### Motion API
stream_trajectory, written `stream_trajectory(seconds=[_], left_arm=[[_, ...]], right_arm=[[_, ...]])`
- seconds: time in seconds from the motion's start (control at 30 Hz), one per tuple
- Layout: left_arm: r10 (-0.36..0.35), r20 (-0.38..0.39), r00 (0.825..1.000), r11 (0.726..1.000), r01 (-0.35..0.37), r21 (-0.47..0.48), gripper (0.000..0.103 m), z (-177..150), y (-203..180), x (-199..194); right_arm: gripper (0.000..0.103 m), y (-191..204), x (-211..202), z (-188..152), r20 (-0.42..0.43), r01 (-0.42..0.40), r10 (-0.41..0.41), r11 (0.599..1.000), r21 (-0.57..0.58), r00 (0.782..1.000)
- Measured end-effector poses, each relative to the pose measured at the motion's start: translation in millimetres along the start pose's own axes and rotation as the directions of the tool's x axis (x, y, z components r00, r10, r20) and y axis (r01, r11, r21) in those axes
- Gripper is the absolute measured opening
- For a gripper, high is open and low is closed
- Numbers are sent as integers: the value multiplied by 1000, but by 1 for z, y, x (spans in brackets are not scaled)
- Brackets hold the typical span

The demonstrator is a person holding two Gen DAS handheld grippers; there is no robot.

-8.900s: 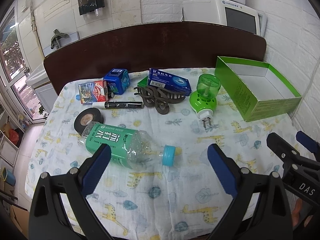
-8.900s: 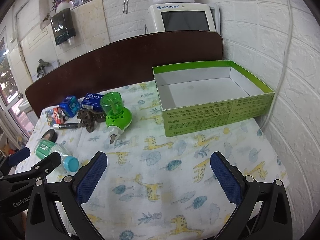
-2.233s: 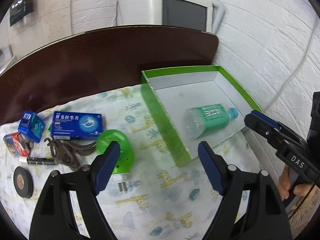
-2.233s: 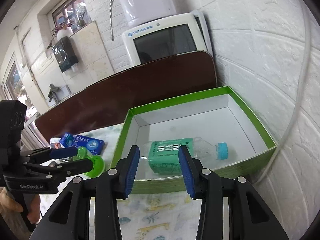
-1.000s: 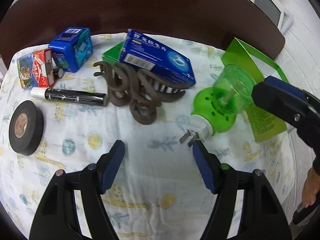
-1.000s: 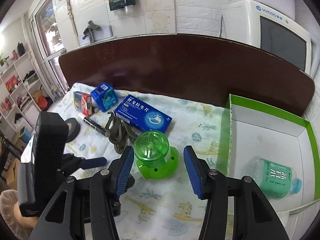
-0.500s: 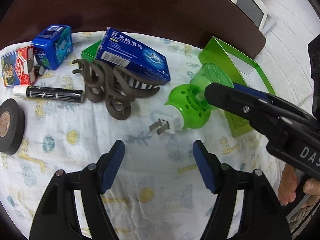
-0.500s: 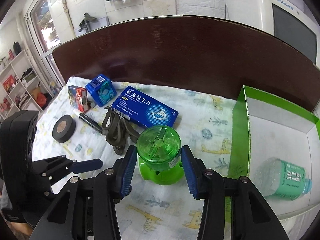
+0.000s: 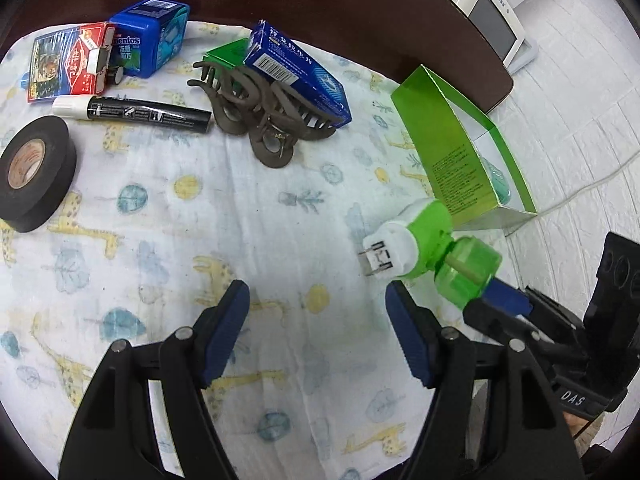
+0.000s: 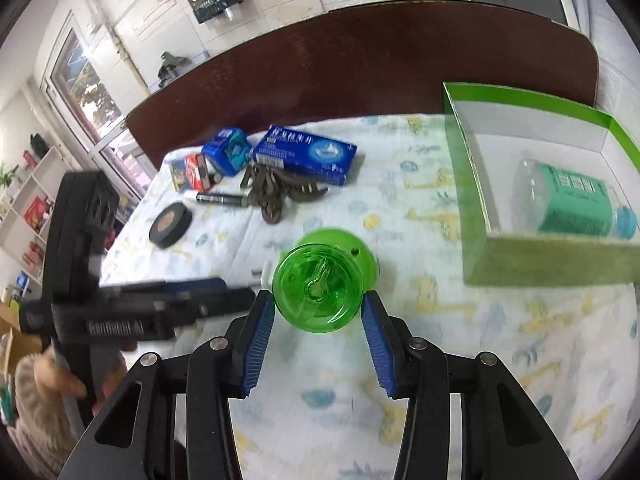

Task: Organize rigid objects
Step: 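Close the right tool around the green mosquito-repellent heater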

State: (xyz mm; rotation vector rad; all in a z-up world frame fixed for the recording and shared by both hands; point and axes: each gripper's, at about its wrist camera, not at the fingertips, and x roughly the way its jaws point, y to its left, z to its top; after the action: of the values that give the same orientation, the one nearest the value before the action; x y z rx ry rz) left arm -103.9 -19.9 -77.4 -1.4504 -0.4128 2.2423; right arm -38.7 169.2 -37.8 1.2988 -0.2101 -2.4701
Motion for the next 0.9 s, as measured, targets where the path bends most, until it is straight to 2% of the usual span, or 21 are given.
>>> stream_trajectory(seconds=[0.1, 0.27, 0.4, 0.57, 0.67, 0.77, 0.9], left_arm=[[-20, 9, 1000, 1000, 20, 11, 69, -2, -7, 0], [-33, 9, 999, 995, 32, 97, 69, -5, -31, 5], [-4, -3, 1000, 988, 4, 157, 69, -11, -45, 10], [-10, -11, 1000, 987, 11, 163, 69, -20, -46, 12], [18, -19, 1000, 986, -14, 169, 69, -22, -46, 19], [44, -11, 999, 979, -41, 200, 60, -21, -50, 26], [32, -19, 999, 968, -26, 249, 44, -16, -59, 34]], right_arm=[[47, -4, 3, -19, -41, 8, -7, 1000, 12, 999], [47, -16, 8, -37, -76, 39, -34, 998, 57, 996], [48, -22, -8, -39, -23, 0, 2, 998, 69, 1000], [64, -33, -29, -28, 70, -51, 45, 995, 82, 997], [64, -41, -22, -21, 55, -66, 59, 988, 136, 997], [64, -43, -8, -22, 16, -97, 96, 974, 207, 995], [64, -41, 6, -23, -5, -133, 139, 958, 256, 990]])
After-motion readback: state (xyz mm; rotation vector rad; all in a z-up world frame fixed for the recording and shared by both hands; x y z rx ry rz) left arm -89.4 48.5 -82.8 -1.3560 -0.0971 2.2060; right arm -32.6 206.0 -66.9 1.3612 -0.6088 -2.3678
